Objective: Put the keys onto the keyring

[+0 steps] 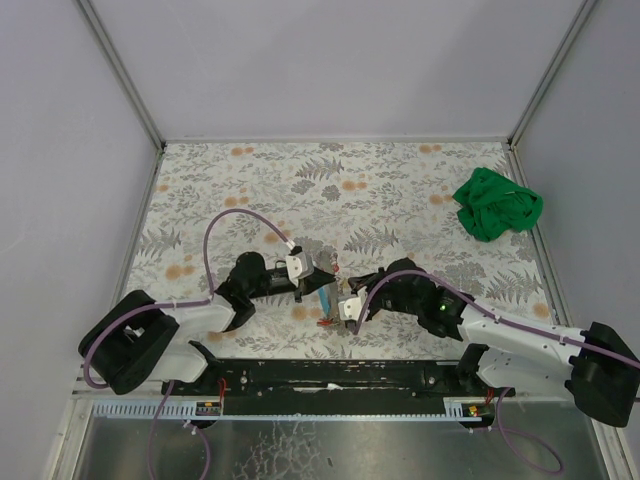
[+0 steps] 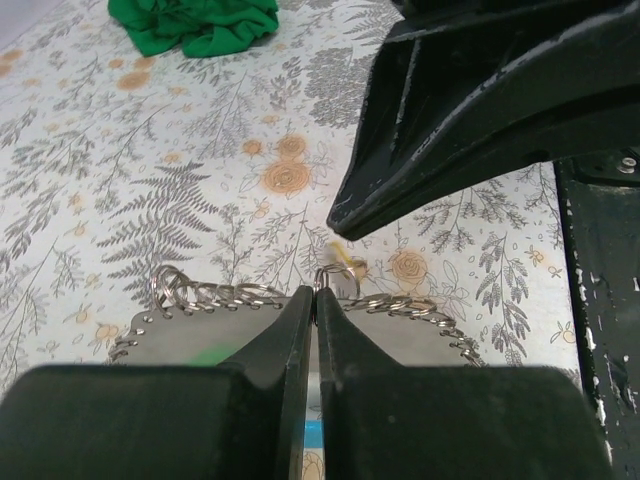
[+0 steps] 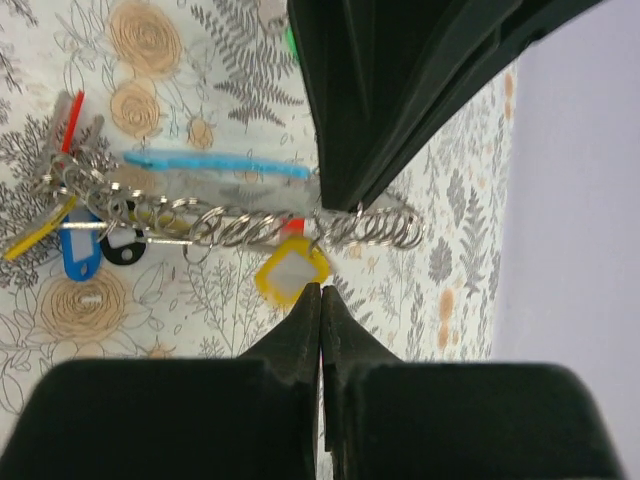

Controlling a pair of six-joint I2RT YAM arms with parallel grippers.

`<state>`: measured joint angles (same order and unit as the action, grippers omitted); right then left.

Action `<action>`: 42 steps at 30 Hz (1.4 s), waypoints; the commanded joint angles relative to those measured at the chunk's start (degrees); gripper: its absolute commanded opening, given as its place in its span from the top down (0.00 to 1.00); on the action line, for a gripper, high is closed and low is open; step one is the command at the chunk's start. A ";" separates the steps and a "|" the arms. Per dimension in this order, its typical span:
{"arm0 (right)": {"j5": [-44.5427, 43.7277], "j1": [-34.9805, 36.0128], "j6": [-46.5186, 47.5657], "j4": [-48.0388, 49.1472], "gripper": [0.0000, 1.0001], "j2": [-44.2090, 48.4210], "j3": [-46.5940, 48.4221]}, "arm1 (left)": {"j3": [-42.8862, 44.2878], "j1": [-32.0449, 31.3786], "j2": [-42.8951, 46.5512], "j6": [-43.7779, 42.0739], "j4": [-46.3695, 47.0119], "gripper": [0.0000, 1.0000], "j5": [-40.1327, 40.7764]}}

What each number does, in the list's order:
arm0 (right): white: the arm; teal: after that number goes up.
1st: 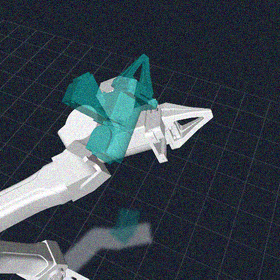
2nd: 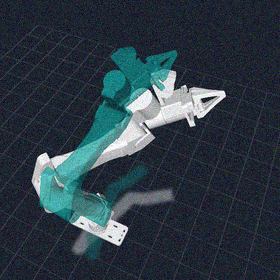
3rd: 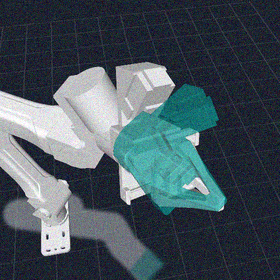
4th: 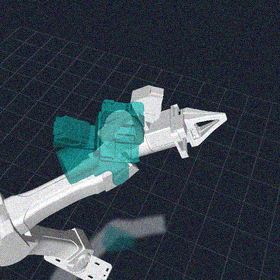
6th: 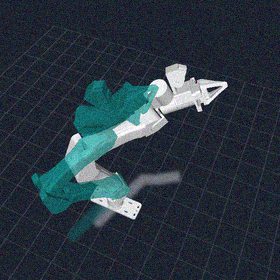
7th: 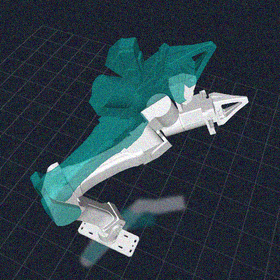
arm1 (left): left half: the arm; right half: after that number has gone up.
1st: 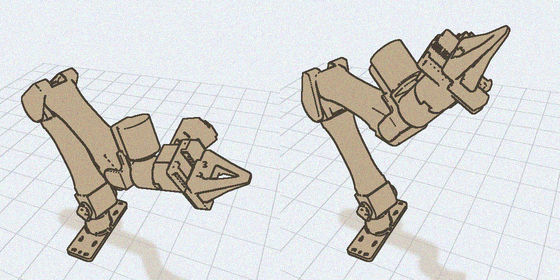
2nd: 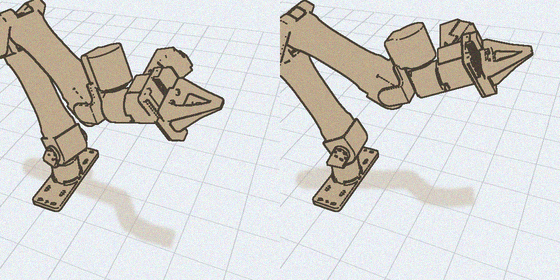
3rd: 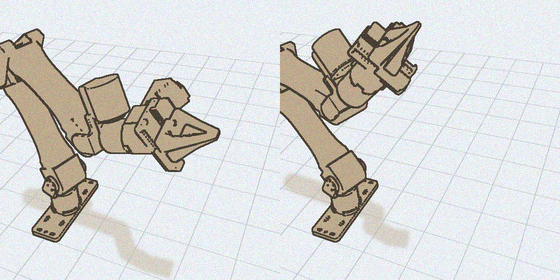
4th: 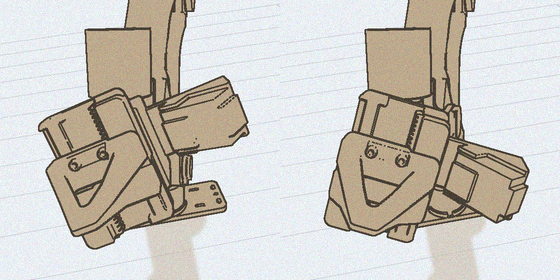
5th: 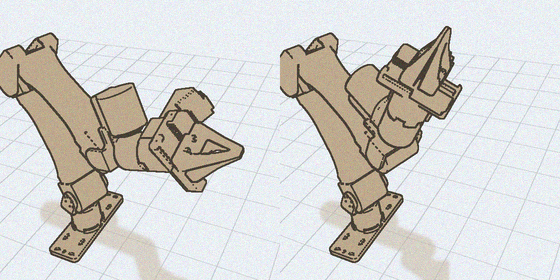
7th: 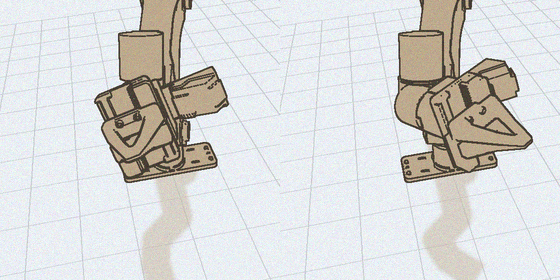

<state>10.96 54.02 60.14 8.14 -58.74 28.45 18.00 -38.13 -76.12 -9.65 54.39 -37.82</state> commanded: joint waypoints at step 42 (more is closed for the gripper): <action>-1.83 0.06 -17.51 26.91 0.75 -4.94 -4.03 | -1.33 0.25 -0.50 8.56 11.27 1.00 5.36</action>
<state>10.39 54.00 43.77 30.63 -63.05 22.74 16.25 -37.52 -77.56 -1.69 61.43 -32.97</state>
